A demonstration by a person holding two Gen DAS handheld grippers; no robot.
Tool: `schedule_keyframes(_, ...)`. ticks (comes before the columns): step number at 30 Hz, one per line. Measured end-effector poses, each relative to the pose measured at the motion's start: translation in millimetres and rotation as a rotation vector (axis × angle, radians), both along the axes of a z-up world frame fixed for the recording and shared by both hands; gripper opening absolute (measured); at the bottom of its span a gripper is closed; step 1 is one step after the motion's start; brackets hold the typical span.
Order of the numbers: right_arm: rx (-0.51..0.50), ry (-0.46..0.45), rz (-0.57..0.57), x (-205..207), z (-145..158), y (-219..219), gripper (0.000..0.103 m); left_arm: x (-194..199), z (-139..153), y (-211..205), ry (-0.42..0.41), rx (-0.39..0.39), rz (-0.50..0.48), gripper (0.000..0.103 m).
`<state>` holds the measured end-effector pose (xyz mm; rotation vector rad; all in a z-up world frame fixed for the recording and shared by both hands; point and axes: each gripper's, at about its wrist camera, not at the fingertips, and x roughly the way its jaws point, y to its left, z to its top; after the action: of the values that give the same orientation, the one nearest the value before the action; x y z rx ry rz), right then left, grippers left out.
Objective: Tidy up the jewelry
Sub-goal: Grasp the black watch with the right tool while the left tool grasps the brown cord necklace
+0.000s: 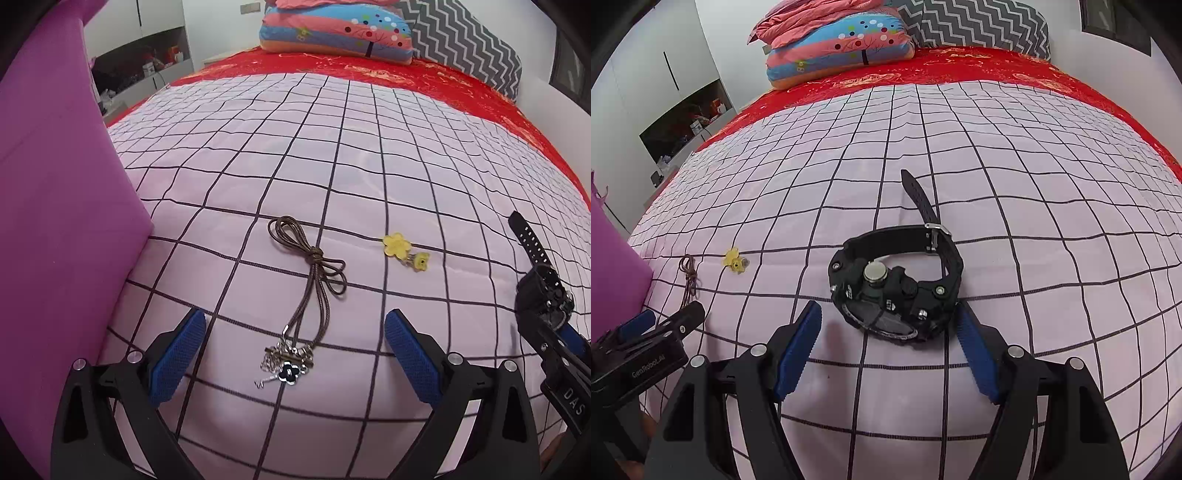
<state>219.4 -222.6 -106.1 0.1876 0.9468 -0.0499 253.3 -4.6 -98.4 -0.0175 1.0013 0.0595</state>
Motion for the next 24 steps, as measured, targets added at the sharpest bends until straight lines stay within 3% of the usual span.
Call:
schedule_keyframes(19,-0.096,-0.002,-0.017,20,-11,6,0.07,33,-11,1,-0.016,-0.004,0.027,0.097)
schedule_keyframes(21,-0.106,-0.003,-0.017,20,-11,7,0.07,32,-10,1,-0.026,0.001,0.032,0.09)
schedule_keyframes(23,-0.109,-0.004,-0.023,19,-10,7,0.066,27,-7,0,-0.045,-0.003,0.028,0.065)
schedule_keyframes(24,-0.104,-0.006,-0.021,19,-10,6,0.066,25,-6,0,-0.049,-0.005,0.023,0.06)
